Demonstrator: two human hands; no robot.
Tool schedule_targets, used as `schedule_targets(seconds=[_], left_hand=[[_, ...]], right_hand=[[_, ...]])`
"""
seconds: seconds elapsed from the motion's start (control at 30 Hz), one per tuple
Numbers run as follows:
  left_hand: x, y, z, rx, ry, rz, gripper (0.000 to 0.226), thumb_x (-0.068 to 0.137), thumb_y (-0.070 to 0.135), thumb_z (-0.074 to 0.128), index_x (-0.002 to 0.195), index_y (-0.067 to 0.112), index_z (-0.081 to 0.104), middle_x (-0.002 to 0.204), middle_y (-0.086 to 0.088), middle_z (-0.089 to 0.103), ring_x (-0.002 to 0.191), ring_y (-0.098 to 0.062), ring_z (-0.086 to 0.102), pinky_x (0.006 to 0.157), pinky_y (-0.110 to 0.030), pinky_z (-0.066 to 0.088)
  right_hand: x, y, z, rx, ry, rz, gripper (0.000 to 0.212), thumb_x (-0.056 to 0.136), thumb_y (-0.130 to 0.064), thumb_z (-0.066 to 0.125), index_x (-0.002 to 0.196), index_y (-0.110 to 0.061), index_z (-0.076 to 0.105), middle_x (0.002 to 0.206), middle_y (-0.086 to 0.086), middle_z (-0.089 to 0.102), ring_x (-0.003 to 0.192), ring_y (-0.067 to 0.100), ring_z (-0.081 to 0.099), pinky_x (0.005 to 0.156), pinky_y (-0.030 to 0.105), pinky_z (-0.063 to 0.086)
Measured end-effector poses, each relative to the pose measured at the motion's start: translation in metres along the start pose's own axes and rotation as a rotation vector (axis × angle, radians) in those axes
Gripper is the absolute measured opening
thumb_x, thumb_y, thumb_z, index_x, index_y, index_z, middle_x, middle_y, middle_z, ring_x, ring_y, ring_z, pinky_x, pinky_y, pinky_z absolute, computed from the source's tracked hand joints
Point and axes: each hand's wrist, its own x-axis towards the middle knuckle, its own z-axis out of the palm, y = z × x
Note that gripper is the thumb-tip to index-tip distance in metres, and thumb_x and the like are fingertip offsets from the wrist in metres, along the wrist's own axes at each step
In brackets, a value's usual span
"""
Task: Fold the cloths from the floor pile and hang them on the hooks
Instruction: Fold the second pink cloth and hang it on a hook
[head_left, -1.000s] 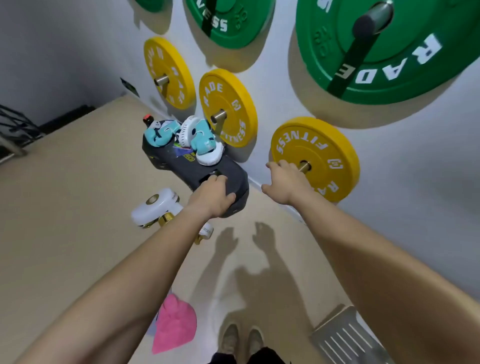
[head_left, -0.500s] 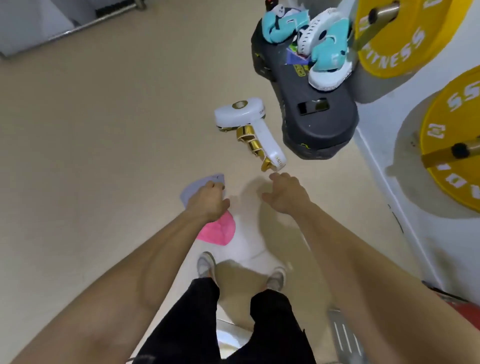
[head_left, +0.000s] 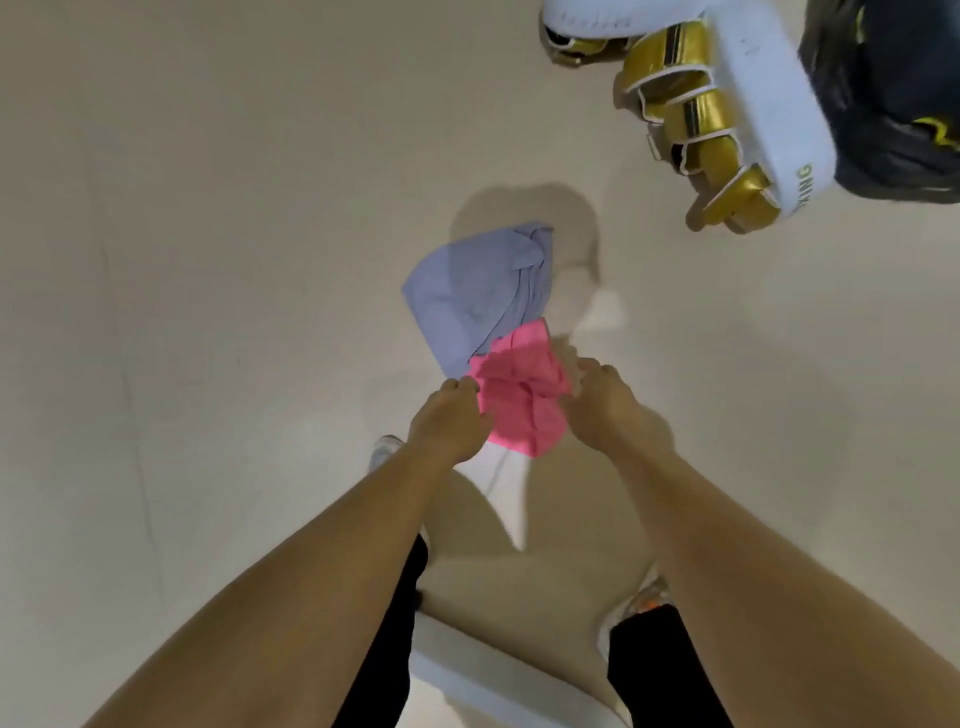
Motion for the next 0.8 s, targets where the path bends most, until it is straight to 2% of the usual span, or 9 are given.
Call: schedule_targets(seconds=[0.1,0.2,0.27,0.37,0.47,0.53,0.57,0.67,0.8], left_hand=[[0.074,-0.026,0.031,-0.034,0.001,0.017,0.050,0.092,0.024,0.051,0.139,0.013,0.042,0.128,-0.013,0.055,0.113,-0.035,0.055,0.090,-0.046,0.049],[0.139,-0.032,0.050,-0.146,0.059,0.032,0.050,0.090,0.026,0.054,0.138,0.020,0.046,0.129,-0.007,0.058,0.114,-0.033,0.057,0.090,-0.047,0.051],[0.177,-0.034,0.063,-0.182,0.083,0.065,0.052,0.091,0.029,0.058,0.140,0.020,0.045,0.134,-0.005,0.057,0.118,-0.032,0.056,0.094,-0.048,0.050],[0.225,-0.035,0.083,-0.178,0.141,0.114,0.052,0.091,0.037,0.060,0.139,0.022,0.046,0.131,-0.010,0.056,0.117,-0.034,0.055,0.095,-0.050,0.050],[0.250,-0.035,0.097,-0.121,0.156,0.114,0.030,0.093,0.040,0.054,0.116,0.023,0.060,0.116,-0.011,0.058,0.109,-0.034,0.056,0.085,-0.048,0.052],[0.252,-0.038,0.101,-0.139,0.191,0.134,0.018,0.092,0.032,0.054,0.097,0.019,0.066,0.105,-0.010,0.056,0.099,-0.032,0.058,0.078,-0.043,0.051],[0.247,-0.041,0.100,-0.158,0.213,0.150,0.017,0.091,0.028,0.055,0.094,0.018,0.068,0.103,-0.009,0.055,0.095,-0.030,0.057,0.077,-0.042,0.050],[0.206,-0.041,0.084,-0.198,0.223,0.218,0.021,0.088,0.023,0.054,0.098,0.019,0.073,0.099,-0.003,0.051,0.092,-0.023,0.054,0.078,-0.034,0.046],[0.115,-0.019,0.033,-0.271,0.145,0.216,0.025,0.091,0.019,0.048,0.104,0.019,0.069,0.111,-0.002,0.061,0.091,-0.023,0.060,0.079,-0.036,0.050]], right_hand=[[0.065,0.012,0.045,-0.131,0.093,-0.002,0.059,0.086,-0.040,0.039,0.144,-0.032,0.031,0.127,0.006,0.053,0.102,0.035,0.058,0.084,0.044,0.051],[0.124,0.012,0.075,-0.300,0.075,-0.060,0.063,0.092,-0.018,0.041,0.152,-0.020,0.022,0.139,0.009,0.045,0.113,0.034,0.055,0.078,0.030,0.034],[0.165,0.006,0.088,-0.316,0.102,-0.101,0.066,0.089,-0.012,0.045,0.151,-0.019,0.024,0.143,0.010,0.038,0.120,0.033,0.049,0.081,0.034,0.038],[0.217,0.001,0.104,-0.204,0.186,-0.161,0.066,0.083,-0.018,0.038,0.149,-0.026,0.031,0.141,0.013,0.034,0.115,0.036,0.045,0.094,0.050,0.048],[0.241,0.002,0.118,-0.298,0.173,-0.201,0.048,0.089,-0.022,0.049,0.137,-0.023,0.050,0.136,0.017,0.037,0.110,0.037,0.046,0.089,0.056,0.049],[0.243,0.007,0.123,-0.347,0.234,-0.249,0.028,0.092,-0.029,0.057,0.115,-0.015,0.065,0.123,0.017,0.045,0.101,0.037,0.048,0.080,0.055,0.053],[0.238,0.012,0.123,-0.368,0.243,-0.257,0.029,0.093,-0.032,0.057,0.111,-0.011,0.066,0.117,0.017,0.048,0.095,0.037,0.049,0.075,0.054,0.054],[0.195,0.011,0.101,-0.337,0.149,-0.266,0.057,0.090,-0.053,0.051,0.122,-0.007,0.062,0.119,0.012,0.051,0.101,0.034,0.049,0.082,0.048,0.050],[0.101,-0.007,0.053,-0.138,0.130,-0.298,0.030,0.092,-0.037,0.058,0.089,-0.012,0.075,0.104,0.006,0.062,0.093,0.029,0.058,0.075,0.035,0.046]])
